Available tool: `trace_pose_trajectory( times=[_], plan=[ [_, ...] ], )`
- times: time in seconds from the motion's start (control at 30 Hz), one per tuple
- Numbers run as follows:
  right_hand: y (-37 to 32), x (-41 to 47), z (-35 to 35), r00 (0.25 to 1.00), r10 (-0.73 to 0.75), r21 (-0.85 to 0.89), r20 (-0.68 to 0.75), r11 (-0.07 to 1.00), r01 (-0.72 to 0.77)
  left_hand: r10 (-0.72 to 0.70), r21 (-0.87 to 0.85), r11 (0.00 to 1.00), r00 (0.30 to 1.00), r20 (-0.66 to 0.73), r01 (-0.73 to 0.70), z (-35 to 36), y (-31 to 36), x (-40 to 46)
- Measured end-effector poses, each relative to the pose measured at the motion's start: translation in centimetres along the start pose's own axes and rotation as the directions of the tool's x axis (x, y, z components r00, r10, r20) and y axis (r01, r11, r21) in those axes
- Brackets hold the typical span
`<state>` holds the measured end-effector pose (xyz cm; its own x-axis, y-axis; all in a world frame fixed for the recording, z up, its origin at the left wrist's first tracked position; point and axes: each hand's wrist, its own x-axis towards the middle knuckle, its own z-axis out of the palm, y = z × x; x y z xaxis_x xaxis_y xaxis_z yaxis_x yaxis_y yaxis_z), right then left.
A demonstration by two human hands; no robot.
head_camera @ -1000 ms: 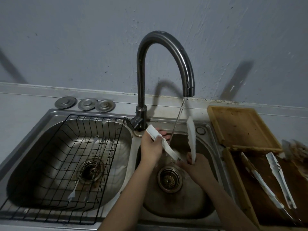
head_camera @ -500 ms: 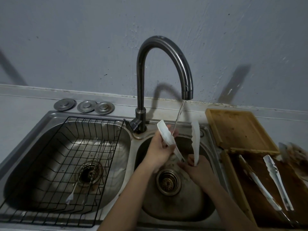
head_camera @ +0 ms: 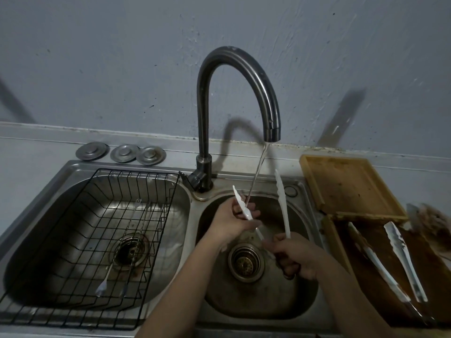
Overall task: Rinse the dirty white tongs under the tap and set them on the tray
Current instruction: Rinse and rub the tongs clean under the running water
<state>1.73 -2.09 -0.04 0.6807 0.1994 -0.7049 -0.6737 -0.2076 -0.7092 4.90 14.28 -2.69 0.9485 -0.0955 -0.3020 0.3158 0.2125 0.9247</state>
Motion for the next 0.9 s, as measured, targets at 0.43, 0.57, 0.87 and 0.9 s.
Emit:
trace_pose_trajectory(
  times=[0.43, 0.57, 0.87, 0.9],
  plan=[
    [0.2, -0.5, 0.8, 0.991, 0.114, 0.001, 0.065, 0.993, -0.114, -0.175, -0.581, 0.803, 0.984, -0.014, 0.135, 0.4, 0.6, 0.6],
    [0.6, 0.1, 1.2, 0.994, 0.106, -0.229, 0.017, 0.968, -0.100, -0.141, -0.518, 0.847, 0.990, -0.006, 0.118, 1.0, 0.3, -0.1],
    [0.0, 1.6, 2.2, 0.997, -0.007, -0.675, -0.080, 0.736, -0.049, -0.140, -0.406, 0.912, 0.976, -0.167, 0.061, 2.1, 1.4, 0.3],
    [0.0, 1.7, 2.2, 0.993, -0.083, -0.720, -0.087, 0.694, -0.005, -0.155, -0.401, 0.914, 0.968, -0.199, 0.064, 2.0, 1.4, 0.7]
  ],
)
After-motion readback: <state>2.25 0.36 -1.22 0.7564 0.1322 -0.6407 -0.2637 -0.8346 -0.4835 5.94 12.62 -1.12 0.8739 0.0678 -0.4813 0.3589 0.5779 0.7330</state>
